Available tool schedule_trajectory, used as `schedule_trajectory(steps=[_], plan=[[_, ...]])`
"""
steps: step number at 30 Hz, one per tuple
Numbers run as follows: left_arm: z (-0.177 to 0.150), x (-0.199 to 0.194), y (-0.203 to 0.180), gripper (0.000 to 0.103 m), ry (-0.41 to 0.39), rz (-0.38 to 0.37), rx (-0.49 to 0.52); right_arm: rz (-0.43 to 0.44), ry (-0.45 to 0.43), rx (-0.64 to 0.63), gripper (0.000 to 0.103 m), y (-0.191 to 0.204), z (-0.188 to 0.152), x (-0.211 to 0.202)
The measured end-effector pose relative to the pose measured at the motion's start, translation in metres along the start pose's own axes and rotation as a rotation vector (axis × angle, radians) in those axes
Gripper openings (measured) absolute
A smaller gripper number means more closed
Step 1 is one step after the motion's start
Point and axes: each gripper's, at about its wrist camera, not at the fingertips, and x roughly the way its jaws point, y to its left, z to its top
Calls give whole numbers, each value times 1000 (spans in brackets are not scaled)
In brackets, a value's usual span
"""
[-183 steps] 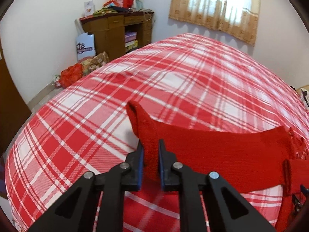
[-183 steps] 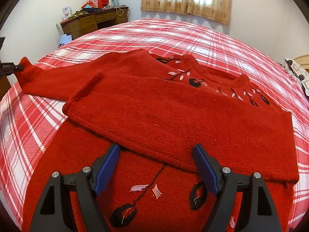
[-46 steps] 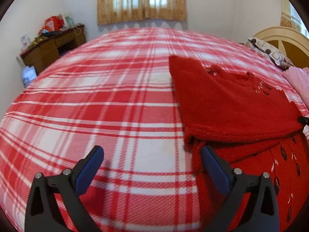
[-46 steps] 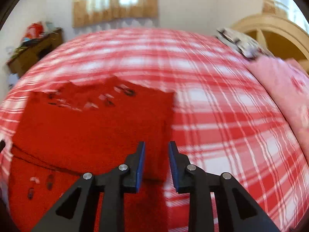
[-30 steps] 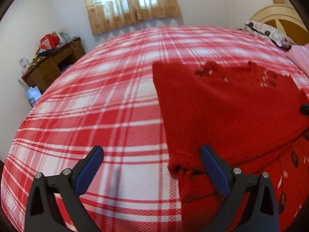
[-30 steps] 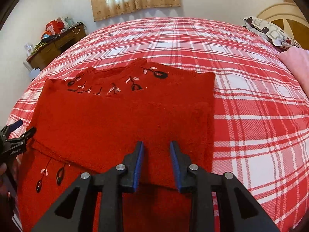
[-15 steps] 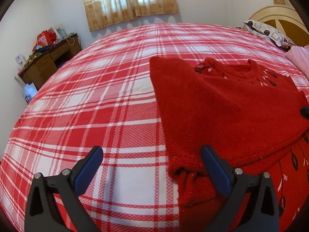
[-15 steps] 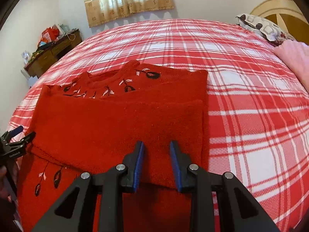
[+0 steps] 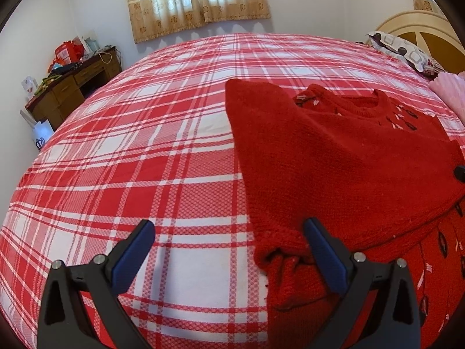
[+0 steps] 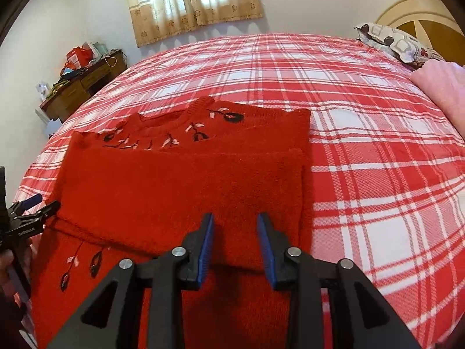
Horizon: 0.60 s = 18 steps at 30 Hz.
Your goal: Fold small clothes
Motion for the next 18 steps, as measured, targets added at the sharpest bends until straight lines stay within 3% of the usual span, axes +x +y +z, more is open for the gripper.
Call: schedule_trajectory(steps=[4, 8, 18], plan=[[-3, -10, 5, 103, 1, -27, -24, -8, -16, -20, 46, 5, -4, -18], [-6, -28, -3, 103, -23, -23, 20, -16, -21, -18, 50, 9, -12, -37], [-22, -73, -14, 103, -56, -70, 61, -12, 32, -55, 52, 22, -54, -64]])
